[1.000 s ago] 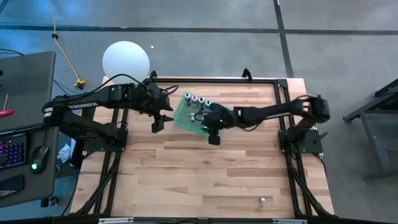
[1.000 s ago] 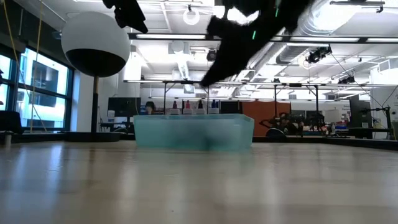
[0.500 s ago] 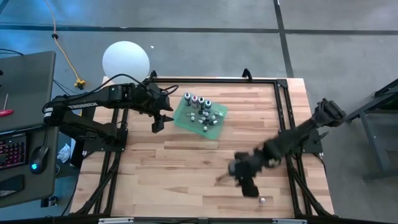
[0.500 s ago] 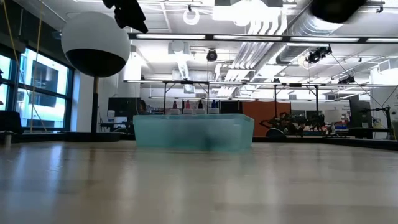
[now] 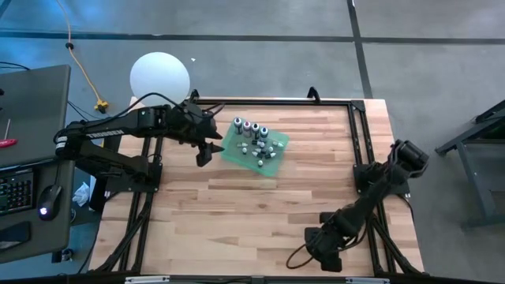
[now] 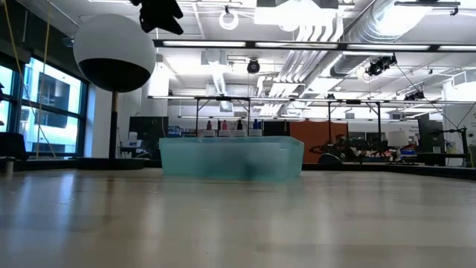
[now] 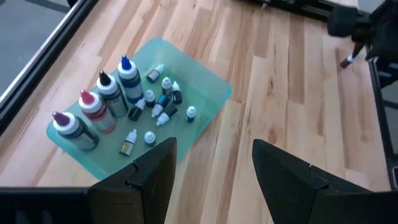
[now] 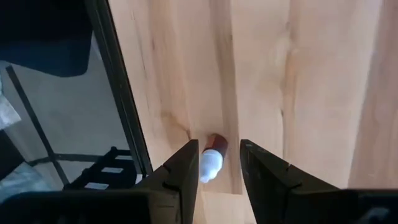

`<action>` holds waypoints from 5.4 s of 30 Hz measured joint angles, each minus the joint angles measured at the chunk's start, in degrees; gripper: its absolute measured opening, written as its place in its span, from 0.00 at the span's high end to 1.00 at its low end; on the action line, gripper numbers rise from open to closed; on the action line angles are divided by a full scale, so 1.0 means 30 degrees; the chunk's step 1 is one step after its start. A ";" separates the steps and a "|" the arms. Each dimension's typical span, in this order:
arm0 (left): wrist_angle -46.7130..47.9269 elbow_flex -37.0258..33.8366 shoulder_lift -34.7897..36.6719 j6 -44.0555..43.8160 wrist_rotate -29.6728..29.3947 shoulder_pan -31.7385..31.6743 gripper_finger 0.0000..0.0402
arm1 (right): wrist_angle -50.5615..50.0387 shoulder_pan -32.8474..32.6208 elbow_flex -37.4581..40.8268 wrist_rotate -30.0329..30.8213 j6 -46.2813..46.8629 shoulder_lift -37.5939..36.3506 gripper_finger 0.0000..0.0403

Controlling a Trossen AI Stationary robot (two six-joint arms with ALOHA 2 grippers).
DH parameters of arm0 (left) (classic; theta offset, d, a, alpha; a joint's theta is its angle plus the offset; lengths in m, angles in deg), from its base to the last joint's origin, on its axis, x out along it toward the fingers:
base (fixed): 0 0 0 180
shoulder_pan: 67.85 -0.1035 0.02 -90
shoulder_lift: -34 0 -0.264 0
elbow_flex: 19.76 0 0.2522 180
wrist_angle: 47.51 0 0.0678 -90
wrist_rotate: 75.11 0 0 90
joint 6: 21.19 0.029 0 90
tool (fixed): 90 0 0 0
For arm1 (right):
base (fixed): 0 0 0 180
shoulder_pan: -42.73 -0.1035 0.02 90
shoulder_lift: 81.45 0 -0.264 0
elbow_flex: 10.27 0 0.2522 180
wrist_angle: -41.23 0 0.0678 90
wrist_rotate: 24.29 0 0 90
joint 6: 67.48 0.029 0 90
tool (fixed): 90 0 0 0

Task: Pick & Place food coloring
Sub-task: Put the orange food coloring bottle into the bin

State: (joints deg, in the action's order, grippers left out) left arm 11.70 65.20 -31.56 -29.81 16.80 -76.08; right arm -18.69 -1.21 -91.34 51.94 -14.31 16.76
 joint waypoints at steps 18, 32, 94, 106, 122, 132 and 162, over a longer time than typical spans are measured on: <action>-0.0641 0.0000 0.0000 -0.0235 -0.0044 0.0006 0.48 | 0.0509 -0.1531 -0.0007 -0.0085 0.2793 0.1539 0.73; -0.0612 0.0000 0.0000 -0.0082 -0.0029 0.0000 0.48 | 0.1089 -0.2278 0.1085 -0.0110 0.5005 0.1539 0.73; 0.1326 -0.0015 0.0007 0.1638 -0.1976 0.0000 0.48 | -0.3682 0.7892 -0.4443 0.4072 -0.4226 0.1444 0.81; 0.1326 -0.0015 0.0007 0.1164 -0.1829 0.0007 0.48 | -0.4142 0.2047 -0.0683 -0.0600 0.5889 0.1451 0.48; 0.1253 -0.0015 0.0007 0.0195 -0.1836 0.0007 0.48 | -0.0436 -0.1846 0.0874 -0.0777 1.1695 0.1473 0.47; 0.1203 -0.0015 0.0007 0.0195 -0.1836 0.0007 0.48 | 0.0217 -0.2218 0.0874 -0.0204 1.1843 0.1473 0.47; 0.1195 -0.0015 0.0007 0.0195 -0.1807 0.0007 0.48 | 0.0401 -0.2677 0.0852 -0.0389 1.3784 0.1495 0.60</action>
State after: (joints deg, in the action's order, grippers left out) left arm 15.29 65.16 -31.54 -29.22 11.38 -76.05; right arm -17.48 -9.24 -88.78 50.77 27.04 21.24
